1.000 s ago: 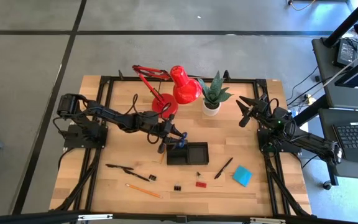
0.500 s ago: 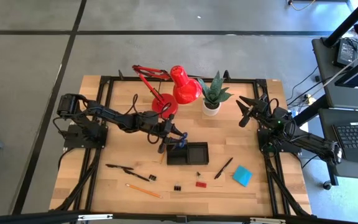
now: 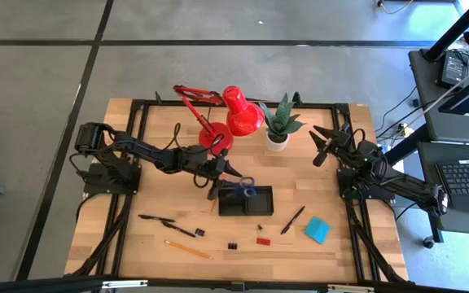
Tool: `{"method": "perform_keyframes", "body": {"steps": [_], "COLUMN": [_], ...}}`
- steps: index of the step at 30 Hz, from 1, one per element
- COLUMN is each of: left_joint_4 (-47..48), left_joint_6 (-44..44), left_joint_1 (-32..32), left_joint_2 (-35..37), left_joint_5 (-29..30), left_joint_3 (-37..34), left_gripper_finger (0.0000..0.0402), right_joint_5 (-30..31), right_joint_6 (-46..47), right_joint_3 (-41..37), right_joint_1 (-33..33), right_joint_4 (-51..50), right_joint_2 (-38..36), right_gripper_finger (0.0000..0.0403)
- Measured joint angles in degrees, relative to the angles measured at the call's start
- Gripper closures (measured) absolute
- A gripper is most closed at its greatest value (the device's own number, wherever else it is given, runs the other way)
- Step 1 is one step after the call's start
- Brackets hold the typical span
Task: Pick and place office supplies into organizer
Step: Put the left binder clip into the black desk organizer
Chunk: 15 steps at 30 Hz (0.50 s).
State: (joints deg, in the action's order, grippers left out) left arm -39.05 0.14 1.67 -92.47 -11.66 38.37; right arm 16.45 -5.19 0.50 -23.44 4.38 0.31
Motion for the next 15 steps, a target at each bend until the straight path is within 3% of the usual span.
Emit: {"method": "perform_keyframes", "body": {"steps": [6,15], "left_joint_4": [0.0,0.3], "left_joint_6": [0.0,0.0], "left_joint_1": [0.0,-0.1], "left_joint_2": [0.0,2.3], "left_joint_5": [0.1,0.1], "left_joint_3": [0.0,0.0], "left_gripper_finger": [0.0226,0.0229], "right_joint_5": [0.0,0.0], "right_joint_6": [0.0,0.0], "right_joint_3": [0.0,0.0], "right_joint_1": [0.0,0.0], "right_joint_4": [0.0,0.0], "right_joint_2": [0.0,0.0], "right_gripper_finger": [0.0275,0.0275]}}
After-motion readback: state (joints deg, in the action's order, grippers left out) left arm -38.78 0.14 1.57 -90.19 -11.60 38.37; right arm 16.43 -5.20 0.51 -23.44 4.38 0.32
